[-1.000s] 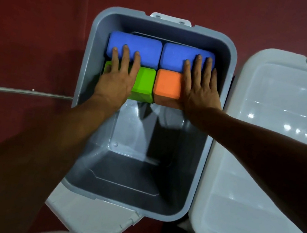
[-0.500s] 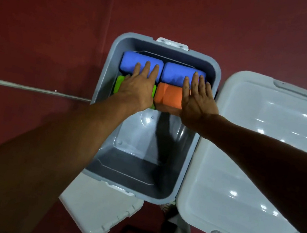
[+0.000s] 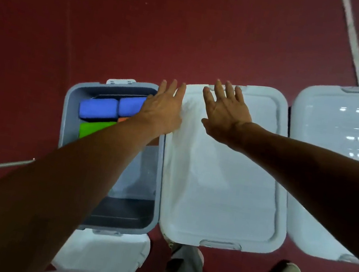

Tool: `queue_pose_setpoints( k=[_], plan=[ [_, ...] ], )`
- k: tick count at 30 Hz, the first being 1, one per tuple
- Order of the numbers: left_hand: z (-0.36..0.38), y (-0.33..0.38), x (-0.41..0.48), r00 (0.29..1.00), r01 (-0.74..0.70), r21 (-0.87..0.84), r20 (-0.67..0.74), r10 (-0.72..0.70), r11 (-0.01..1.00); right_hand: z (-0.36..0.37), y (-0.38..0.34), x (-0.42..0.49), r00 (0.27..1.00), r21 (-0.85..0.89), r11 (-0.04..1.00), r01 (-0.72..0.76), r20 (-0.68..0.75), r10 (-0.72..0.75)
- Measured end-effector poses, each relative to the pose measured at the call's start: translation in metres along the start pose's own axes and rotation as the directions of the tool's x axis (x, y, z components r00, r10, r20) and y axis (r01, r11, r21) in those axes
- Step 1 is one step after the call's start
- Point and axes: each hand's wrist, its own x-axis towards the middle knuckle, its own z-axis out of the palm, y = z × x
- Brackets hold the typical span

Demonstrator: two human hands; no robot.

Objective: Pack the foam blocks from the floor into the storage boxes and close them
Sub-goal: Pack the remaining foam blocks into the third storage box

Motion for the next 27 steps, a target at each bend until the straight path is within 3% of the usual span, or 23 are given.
queue_pose_setpoints(
  k=[13, 21, 27],
  plan=[
    [-0.042, 0.319, -0.016, 0.924, -0.379, 0.224, 0.028, 0.383, 0.898, 0.036, 0.237, -0.218, 0.922, 0.062, 0.921, -0.385, -0.025, 0.387],
    [-0.058, 0.519, -0.052, 0.799, -0.58, 0.37, 0.079, 0.597, 0.726, 0.059, 0.366, -0.38, 0.79, 0.147, 0.783, -0.604, -0.021, 0.613],
    [-0.058, 0.67, -0.08, 0.683, -0.698, 0.406, 0.133, 0.718, 0.589, 0.102, 0.45, -0.496, 0.652, 0.218, 0.624, -0.75, 0.086, 0.753]
  ],
)
